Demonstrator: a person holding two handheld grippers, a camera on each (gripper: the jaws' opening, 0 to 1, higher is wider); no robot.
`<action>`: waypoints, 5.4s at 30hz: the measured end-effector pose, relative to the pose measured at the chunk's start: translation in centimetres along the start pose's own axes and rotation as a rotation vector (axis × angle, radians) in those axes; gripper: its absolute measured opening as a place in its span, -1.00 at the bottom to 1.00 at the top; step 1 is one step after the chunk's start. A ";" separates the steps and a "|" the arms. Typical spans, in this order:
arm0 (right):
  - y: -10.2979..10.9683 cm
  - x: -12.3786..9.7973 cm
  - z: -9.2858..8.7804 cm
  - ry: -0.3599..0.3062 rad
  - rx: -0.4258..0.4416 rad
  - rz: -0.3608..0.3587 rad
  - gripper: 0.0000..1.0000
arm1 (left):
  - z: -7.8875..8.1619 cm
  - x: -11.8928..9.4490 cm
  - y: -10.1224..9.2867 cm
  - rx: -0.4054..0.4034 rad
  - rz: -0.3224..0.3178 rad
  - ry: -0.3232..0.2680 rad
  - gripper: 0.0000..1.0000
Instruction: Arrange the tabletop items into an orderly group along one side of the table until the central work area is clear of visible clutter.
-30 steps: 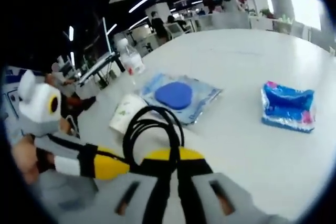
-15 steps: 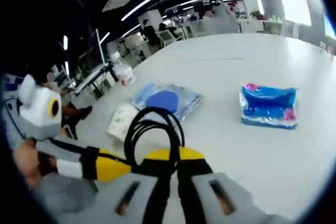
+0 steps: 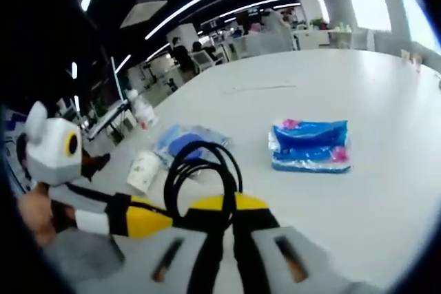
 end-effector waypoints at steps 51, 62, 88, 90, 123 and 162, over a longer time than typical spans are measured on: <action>-9.7 -2.1 -2.9 0.148 0.055 -0.021 -0.96 | -0.7 6.9 -6.2 0.023 0.027 0.083 -0.81; -10.7 -1.4 -3.3 0.189 0.074 -0.017 -0.96 | -0.8 7.9 -5.6 -0.010 0.027 0.112 -0.78; -10.9 -0.9 -3.6 0.218 0.065 -0.010 -0.96 | -1.3 8.4 -5.1 -0.050 0.034 0.097 -0.74; -10.9 -0.9 -3.5 0.219 0.062 -0.012 -0.95 | -1.3 8.4 -5.1 -0.048 0.034 0.096 -0.74; -11.3 -1.0 -1.1 0.042 -0.077 -0.110 0.42 | 0.6 5.4 -1.3 -0.018 0.230 -0.117 0.72; -3.0 -1.2 -3.5 0.057 -0.064 -0.224 0.34 | 0.9 -4.2 8.2 -0.009 0.221 -0.154 0.68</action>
Point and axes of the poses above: the point that each gripper's makers call its tool centre point, and the gripper's own axes: x roughly forward along the fingers, y roughly to its left, z roughly out of its top, the point moved 6 cm from there along -x, roughly backward along the fingers, and after that the axes turned 1 degree about -y, right-handed, at the moved point
